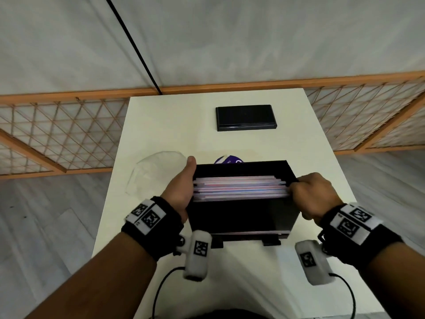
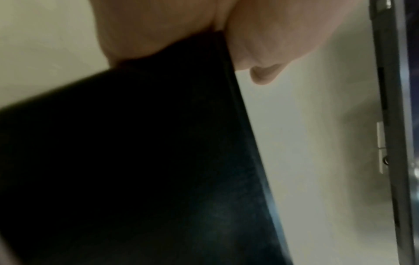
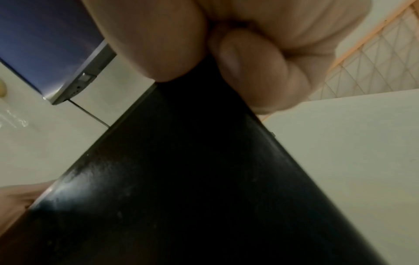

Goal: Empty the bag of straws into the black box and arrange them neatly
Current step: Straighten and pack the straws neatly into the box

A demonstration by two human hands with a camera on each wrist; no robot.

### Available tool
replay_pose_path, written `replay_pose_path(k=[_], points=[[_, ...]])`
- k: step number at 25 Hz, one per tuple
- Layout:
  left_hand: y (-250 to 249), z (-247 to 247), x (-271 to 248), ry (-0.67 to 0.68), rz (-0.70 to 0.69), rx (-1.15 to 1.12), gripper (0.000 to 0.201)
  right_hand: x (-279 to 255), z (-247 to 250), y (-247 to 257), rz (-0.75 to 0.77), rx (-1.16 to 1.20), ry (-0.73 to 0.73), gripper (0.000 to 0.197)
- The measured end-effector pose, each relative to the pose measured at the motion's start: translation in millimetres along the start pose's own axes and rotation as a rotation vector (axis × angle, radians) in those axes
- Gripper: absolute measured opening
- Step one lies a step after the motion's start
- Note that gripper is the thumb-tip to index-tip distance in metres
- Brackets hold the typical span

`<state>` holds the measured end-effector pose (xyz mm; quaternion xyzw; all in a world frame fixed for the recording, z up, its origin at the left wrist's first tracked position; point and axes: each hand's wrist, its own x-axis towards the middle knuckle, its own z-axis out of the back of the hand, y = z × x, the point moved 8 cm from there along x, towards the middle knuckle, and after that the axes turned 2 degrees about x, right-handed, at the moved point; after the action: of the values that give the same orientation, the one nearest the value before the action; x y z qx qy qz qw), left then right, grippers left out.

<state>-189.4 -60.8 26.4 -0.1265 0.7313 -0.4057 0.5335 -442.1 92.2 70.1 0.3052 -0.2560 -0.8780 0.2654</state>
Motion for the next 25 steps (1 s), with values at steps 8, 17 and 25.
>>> replay_pose_path(k=[8,17,25], points=[[6.3,9.1,15.9,-0.175,-0.219,0.423,0.063,6.5,-30.6,-9.9,0.113,-0.142,0.015,0.03],[13.3,13.4,6.5,-0.314,-0.394,0.604,0.037,-1.9,-41.1,-59.1,0.032,0.364,-0.033,0.049],[13.9,13.8,6.2,-0.35,-0.4,0.597,0.037,-27.6,-112.7,-116.1,-0.447,0.598,0.236,0.028]])
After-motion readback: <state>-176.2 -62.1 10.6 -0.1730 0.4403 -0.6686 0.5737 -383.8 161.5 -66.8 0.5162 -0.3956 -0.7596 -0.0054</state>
